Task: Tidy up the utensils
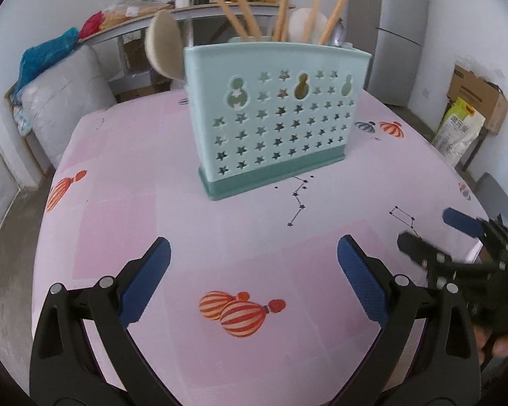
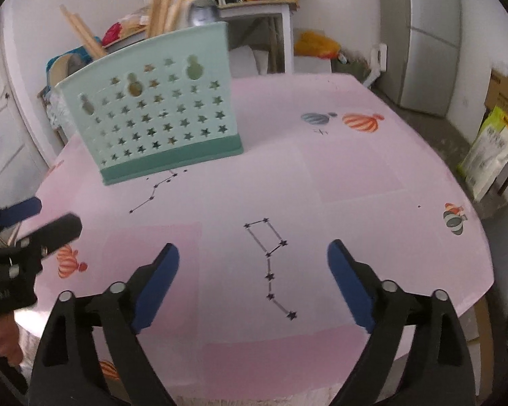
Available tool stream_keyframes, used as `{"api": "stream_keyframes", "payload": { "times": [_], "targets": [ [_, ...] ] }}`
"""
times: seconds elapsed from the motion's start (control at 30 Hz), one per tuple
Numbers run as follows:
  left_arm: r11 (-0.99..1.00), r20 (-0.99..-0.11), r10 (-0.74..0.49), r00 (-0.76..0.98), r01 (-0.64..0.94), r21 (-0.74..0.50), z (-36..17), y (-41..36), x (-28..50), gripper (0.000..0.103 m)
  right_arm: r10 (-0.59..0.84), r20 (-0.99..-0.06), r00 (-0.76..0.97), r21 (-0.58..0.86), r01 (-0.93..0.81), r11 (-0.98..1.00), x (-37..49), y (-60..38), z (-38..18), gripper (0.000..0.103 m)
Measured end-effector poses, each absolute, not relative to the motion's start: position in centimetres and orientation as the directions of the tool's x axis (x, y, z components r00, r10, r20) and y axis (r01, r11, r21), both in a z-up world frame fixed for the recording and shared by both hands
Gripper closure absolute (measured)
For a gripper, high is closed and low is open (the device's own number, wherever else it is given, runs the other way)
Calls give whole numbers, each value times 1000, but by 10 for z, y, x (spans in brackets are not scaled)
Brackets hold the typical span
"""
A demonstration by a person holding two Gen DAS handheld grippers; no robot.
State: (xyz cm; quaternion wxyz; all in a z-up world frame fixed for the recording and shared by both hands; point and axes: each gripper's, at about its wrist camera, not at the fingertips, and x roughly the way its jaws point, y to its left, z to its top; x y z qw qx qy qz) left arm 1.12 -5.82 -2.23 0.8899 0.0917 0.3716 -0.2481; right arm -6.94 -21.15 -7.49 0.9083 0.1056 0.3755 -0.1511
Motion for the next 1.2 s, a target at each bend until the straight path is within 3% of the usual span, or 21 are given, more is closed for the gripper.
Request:
{"api": "stream_keyframes", "payload": {
  "times": [0.1,0.27,0.6,1.0,1.2],
  "targets": [
    [880,-697,-338,633,475,4,-16,-55,14,8,-226,-695,682,31,342,939,-73,-201,-74,7],
    [897,-651,-315,691,441,33,0,-52,9,8,-247,-677,693,-13,324,946,-71,-189,-67,7],
    [920,-640,-273,718,389,44,15,-50,11,8,-207,-670,713,49,320,946,-77,-184,-58,6],
    [944,-610,-195,768,315,96,24,-45,12,8,-418,-588,692,-149,415,897,-81,-176,-36,6],
    [956,-606,-158,779,274,103,31,-46,14,8,-434,-550,714,-148,428,892,-82,-186,-18,6]
  ]
}}
